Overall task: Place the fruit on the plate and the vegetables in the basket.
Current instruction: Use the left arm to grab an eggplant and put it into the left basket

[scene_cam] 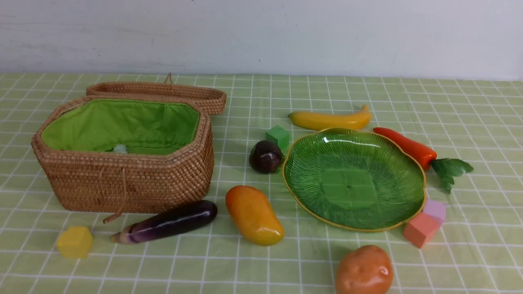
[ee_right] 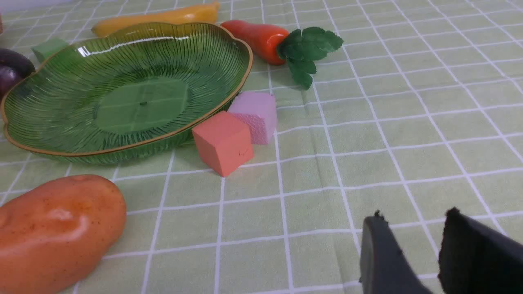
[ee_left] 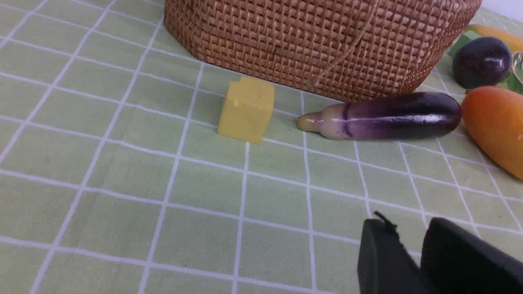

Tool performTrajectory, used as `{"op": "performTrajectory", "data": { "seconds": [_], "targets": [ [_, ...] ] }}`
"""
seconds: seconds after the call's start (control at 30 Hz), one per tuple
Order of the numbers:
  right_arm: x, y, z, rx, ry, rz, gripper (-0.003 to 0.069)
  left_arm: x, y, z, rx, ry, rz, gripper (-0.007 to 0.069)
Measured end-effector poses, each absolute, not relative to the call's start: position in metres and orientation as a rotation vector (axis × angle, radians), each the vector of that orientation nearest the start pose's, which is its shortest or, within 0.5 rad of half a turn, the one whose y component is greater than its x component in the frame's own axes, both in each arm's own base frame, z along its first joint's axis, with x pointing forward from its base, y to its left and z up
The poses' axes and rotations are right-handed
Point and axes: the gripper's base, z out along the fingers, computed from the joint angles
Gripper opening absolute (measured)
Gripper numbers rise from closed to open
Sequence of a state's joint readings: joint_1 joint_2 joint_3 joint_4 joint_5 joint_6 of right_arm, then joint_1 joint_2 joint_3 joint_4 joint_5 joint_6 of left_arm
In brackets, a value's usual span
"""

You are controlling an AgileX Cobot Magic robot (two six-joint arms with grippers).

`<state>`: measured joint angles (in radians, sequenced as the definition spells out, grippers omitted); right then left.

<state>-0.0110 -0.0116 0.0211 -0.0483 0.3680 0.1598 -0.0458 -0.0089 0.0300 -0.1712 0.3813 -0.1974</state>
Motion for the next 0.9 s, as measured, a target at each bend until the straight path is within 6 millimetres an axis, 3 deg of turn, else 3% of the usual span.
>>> {"op": "performTrajectory", "data": {
  "seconds": [0.9],
  "targets": [
    [0.0526, -0.0022, 0.1736, 0.129, 1.857, 0.056, 0.0237, 0.0522, -0.0082, 0.1698, -0.25, 1.877, -0.335, 0.0173]
  ]
}}
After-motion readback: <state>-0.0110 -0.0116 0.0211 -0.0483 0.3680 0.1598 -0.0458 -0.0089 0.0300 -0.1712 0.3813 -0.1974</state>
